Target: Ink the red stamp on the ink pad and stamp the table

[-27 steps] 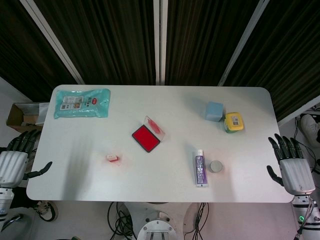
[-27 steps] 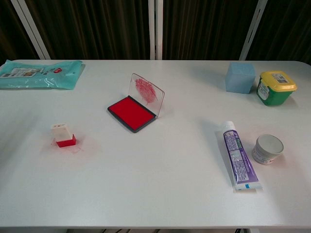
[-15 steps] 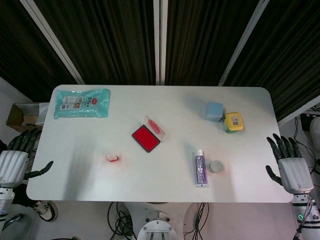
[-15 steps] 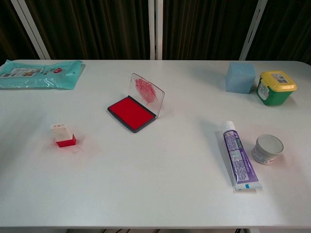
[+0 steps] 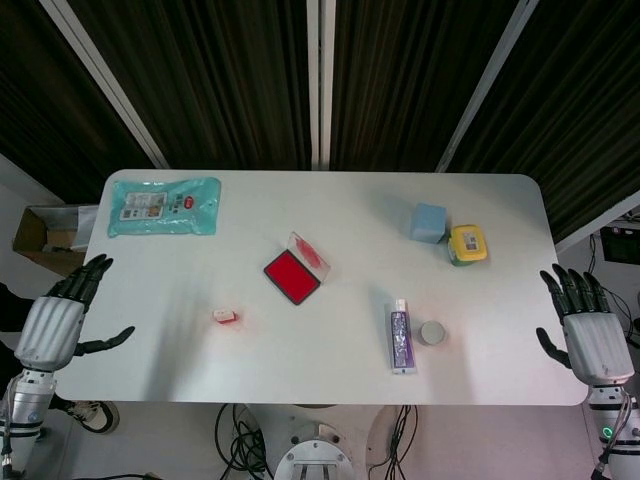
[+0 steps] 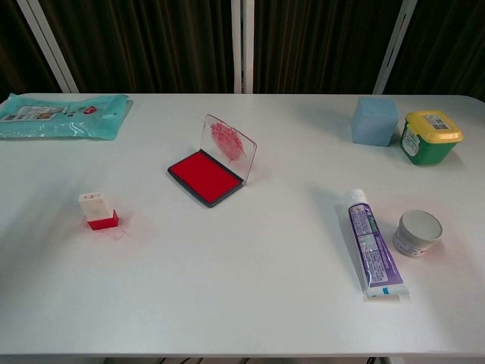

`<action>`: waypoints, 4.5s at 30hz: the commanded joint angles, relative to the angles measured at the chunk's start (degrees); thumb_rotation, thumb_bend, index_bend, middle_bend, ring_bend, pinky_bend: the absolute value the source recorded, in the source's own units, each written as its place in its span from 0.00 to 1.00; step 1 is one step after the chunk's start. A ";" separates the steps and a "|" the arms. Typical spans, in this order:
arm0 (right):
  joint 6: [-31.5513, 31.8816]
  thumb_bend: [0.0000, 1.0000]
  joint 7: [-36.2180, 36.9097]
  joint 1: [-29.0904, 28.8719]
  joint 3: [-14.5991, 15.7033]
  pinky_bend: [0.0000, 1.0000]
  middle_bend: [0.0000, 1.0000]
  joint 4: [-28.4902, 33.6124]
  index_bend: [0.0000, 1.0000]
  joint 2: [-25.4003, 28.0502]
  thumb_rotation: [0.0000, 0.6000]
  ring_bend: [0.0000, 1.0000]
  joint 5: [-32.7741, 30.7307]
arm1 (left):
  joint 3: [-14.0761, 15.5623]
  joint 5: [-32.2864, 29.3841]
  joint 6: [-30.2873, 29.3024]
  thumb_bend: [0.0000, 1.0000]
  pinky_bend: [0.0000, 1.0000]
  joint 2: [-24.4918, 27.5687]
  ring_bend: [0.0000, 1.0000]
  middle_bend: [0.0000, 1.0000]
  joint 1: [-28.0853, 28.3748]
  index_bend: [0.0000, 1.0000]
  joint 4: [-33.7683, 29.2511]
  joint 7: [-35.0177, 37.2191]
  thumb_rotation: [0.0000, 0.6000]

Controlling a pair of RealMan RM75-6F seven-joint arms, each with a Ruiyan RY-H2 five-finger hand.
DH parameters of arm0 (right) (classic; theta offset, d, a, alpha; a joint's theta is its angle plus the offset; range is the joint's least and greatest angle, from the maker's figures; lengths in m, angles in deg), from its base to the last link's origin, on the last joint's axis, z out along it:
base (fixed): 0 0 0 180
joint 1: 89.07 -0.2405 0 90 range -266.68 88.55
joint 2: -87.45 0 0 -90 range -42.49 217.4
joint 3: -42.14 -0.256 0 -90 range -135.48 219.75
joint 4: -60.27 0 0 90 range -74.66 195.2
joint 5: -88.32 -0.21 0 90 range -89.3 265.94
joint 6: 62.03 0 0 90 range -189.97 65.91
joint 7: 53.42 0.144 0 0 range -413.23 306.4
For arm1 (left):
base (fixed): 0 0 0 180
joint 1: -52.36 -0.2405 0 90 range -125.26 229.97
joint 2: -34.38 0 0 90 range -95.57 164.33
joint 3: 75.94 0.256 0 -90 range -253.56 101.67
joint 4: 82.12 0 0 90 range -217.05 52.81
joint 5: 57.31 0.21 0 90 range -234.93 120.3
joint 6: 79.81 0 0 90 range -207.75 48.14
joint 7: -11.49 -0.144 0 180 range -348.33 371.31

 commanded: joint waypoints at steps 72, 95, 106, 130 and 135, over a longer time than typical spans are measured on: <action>-2.63 0.23 3.32 -0.08 0.64 0.00 0.00 -4.12 0.00 -0.78 1.00 0.00 -2.00 | -2.70 -21.82 27.93 0.23 1.00 -27.77 0.96 0.49 18.58 0.42 11.99 -19.02 1.00; -3.99 0.23 3.39 -0.56 0.55 0.00 0.00 -4.89 0.00 -1.16 1.00 0.00 -2.99 | -1.82 -23.29 28.32 0.31 1.00 -28.03 0.97 0.55 20.01 0.50 13.04 -19.89 1.00; -4.44 0.23 3.10 -0.72 0.62 0.00 0.00 -4.53 0.00 -0.96 1.00 0.00 -3.20 | -1.23 -23.30 28.15 0.31 1.00 -27.29 0.97 0.59 20.28 0.51 12.57 -20.06 1.00; -3.83 0.24 3.81 -0.53 0.56 0.00 0.00 -4.73 0.00 -0.69 1.00 0.00 -3.07 | -9.05 -19.50 30.06 0.34 1.00 -23.88 1.00 0.67 25.26 0.55 10.81 -1.45 1.00; -3.83 0.24 3.39 -0.43 0.63 0.00 0.00 -4.51 0.00 -0.56 1.00 0.00 -3.20 | -11.46 -16.54 31.48 0.34 1.00 -28.38 1.00 0.67 29.85 0.55 18.94 4.67 1.00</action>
